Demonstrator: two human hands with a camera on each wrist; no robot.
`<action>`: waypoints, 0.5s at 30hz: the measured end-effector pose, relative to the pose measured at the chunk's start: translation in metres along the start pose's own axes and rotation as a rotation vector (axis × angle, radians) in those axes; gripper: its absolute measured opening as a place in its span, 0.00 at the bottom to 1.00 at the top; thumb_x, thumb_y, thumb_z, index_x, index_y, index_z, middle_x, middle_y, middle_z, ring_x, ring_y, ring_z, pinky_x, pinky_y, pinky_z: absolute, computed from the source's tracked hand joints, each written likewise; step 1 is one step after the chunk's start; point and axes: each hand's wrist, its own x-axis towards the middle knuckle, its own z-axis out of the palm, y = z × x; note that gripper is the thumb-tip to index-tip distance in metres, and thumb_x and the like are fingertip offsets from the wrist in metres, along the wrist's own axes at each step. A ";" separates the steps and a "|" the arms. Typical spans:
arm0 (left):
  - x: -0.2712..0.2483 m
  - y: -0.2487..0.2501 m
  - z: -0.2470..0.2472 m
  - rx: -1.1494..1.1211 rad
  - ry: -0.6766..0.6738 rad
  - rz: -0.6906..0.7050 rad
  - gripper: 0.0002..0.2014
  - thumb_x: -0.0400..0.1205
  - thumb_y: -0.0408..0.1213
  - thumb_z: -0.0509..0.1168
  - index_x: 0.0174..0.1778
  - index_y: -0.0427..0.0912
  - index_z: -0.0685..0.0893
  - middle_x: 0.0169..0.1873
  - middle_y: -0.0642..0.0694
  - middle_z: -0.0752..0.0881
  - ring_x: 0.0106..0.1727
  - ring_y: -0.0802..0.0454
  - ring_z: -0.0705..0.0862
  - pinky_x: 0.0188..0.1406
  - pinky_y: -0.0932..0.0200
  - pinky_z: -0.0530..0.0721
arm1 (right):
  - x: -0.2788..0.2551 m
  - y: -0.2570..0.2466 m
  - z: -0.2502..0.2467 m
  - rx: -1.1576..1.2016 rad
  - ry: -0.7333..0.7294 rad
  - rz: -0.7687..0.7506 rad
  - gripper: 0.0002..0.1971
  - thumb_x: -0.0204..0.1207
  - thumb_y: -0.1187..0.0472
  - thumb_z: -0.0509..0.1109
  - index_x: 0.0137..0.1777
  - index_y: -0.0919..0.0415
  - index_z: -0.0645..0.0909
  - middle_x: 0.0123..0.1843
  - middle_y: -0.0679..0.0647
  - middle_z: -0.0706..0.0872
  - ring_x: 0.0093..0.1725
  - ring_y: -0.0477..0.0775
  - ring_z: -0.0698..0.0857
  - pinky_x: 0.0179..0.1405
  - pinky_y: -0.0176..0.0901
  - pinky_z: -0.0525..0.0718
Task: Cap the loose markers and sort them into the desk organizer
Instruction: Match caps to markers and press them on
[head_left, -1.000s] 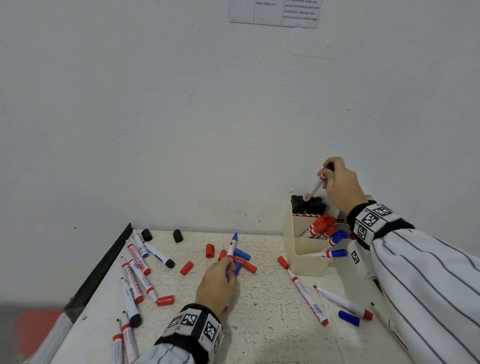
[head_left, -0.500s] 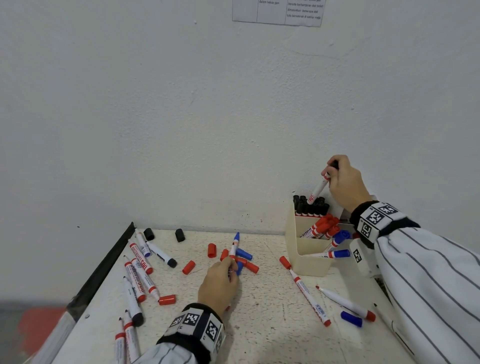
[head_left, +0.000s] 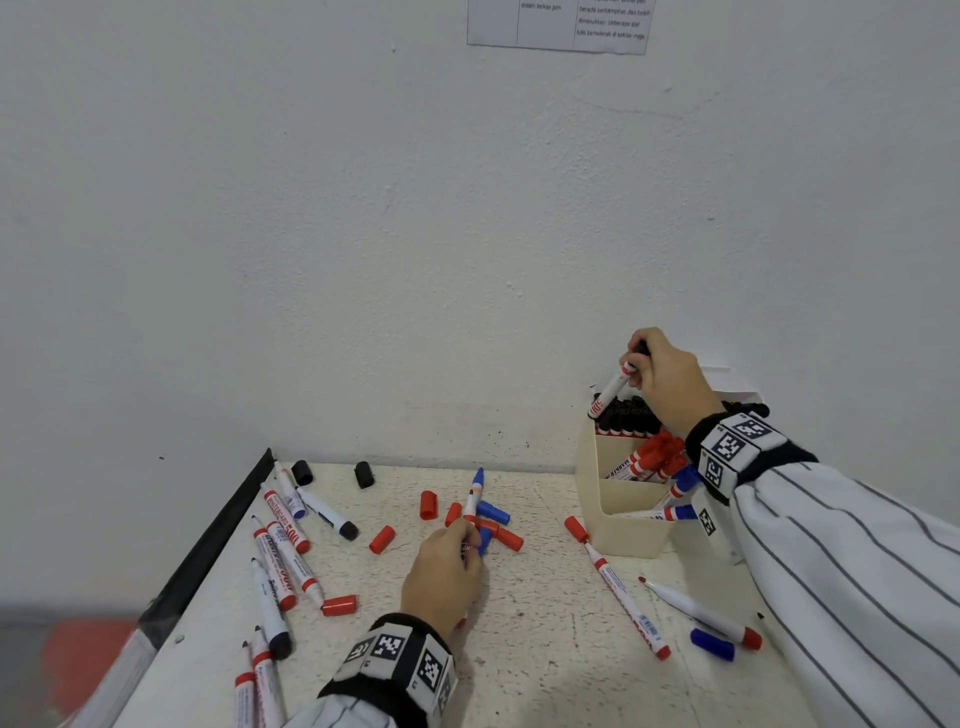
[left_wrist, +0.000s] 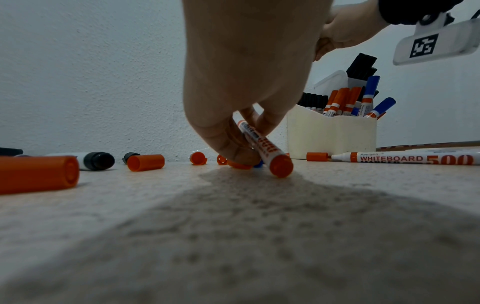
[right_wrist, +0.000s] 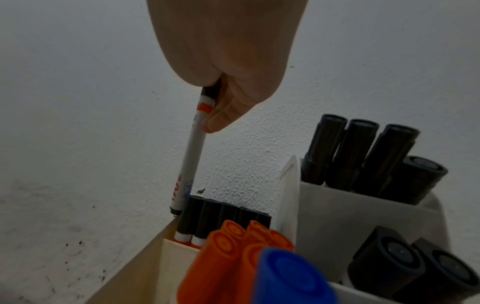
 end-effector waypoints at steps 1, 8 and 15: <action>0.000 0.000 0.000 -0.003 0.001 0.002 0.03 0.83 0.38 0.61 0.48 0.51 0.76 0.44 0.54 0.79 0.39 0.61 0.78 0.38 0.71 0.77 | 0.000 0.000 0.002 -0.004 0.003 0.000 0.06 0.83 0.69 0.55 0.50 0.59 0.70 0.43 0.61 0.82 0.38 0.55 0.81 0.40 0.31 0.81; -0.001 0.000 0.000 -0.021 0.007 0.005 0.03 0.83 0.37 0.61 0.48 0.51 0.77 0.43 0.55 0.78 0.40 0.61 0.79 0.37 0.74 0.76 | 0.006 -0.001 -0.003 0.009 0.171 0.019 0.08 0.82 0.69 0.54 0.56 0.63 0.73 0.43 0.61 0.81 0.42 0.59 0.81 0.44 0.50 0.81; 0.000 0.000 0.001 -0.022 0.011 0.008 0.02 0.83 0.38 0.61 0.48 0.50 0.77 0.43 0.56 0.78 0.42 0.62 0.79 0.40 0.71 0.78 | 0.005 0.007 -0.011 -0.012 0.155 0.038 0.07 0.83 0.70 0.54 0.54 0.65 0.74 0.45 0.62 0.81 0.44 0.60 0.81 0.46 0.41 0.83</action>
